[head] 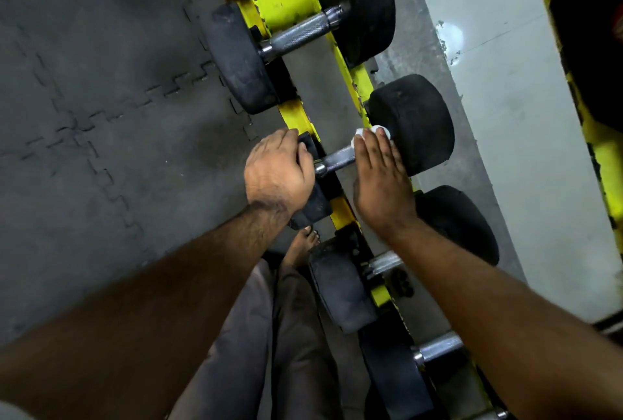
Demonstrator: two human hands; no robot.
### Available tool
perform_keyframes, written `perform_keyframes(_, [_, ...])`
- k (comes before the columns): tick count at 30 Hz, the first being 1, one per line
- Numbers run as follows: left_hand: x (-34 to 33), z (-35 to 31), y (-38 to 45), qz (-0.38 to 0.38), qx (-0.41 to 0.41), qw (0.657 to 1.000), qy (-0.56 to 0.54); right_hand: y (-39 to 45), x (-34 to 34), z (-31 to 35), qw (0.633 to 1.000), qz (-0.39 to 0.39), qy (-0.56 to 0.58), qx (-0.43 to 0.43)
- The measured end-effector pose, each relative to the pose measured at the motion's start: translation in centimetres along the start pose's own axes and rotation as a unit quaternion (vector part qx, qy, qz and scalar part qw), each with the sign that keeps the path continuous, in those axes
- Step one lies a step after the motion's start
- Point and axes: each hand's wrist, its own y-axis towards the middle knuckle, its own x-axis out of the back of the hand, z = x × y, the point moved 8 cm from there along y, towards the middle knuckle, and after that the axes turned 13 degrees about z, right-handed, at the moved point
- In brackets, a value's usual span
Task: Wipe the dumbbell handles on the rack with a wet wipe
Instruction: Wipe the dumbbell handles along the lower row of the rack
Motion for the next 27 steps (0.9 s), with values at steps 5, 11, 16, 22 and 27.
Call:
perform_keyframes(5, [0.0,-0.1,0.0,-0.001,-0.006,1.000,-0.007,-1.3,-1.8,1.6,0.997,0.021,0.019,0.073])
perform_keyframes(11, [-0.2,0.1,0.2,0.007,-0.004,1.000,-0.004,-1.4,-2.3,2.2,0.996,-0.012,0.068,0.052])
perform_keyframes(16, [-0.3,0.1,0.2,-0.002,-0.011,1.000,-0.010,-0.8,-1.5,-1.2,0.995,-0.067,0.060,0.049])
perform_keyframes(22, [-0.1,-0.1,0.1,-0.009,-0.014,1.000,-0.017,-1.8,-3.6,3.7,0.977,-0.015,0.030,0.208])
perform_keyframes(27, [0.1,-0.1,0.1,-0.011,-0.011,1.000,-0.012,-0.6,-2.2,1.4,0.989,-0.062,0.050,0.126])
